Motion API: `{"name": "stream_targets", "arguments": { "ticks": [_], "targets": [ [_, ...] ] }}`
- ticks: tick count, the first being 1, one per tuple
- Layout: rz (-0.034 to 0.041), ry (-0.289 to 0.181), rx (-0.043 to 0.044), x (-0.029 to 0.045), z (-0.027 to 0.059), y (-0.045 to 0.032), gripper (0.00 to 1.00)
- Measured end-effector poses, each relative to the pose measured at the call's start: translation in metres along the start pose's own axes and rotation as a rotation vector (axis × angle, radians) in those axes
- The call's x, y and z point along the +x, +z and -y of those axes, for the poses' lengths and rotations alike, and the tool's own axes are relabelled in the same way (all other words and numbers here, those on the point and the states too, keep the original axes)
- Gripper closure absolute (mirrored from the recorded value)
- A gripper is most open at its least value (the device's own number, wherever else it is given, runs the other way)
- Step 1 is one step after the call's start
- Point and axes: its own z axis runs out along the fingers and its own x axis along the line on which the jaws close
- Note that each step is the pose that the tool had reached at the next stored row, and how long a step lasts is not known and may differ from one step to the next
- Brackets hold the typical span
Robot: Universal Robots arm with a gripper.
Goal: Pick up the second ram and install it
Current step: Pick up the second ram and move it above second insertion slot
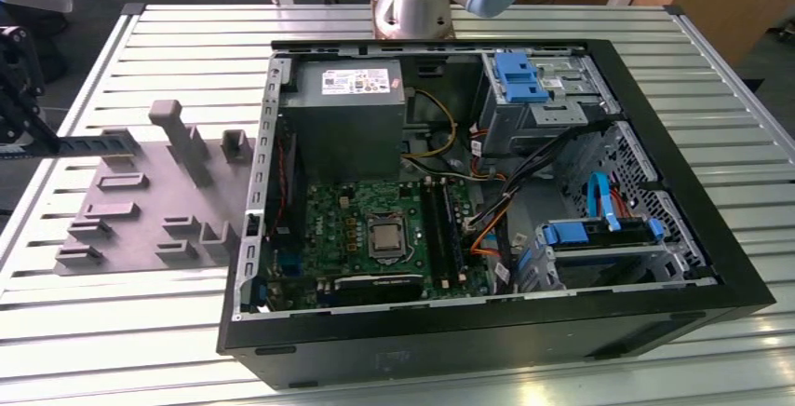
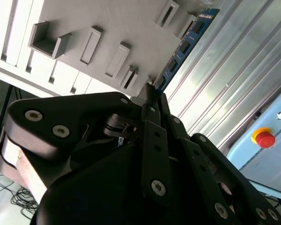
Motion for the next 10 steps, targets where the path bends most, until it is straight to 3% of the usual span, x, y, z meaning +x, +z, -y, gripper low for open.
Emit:
{"name": "stream_targets", "arguments": {
  "ticks": [10],
  "targets": [
    [0.0, 0.0, 0.0, 0.0, 0.0002, -0.0106, 0.86]
  ]
}}
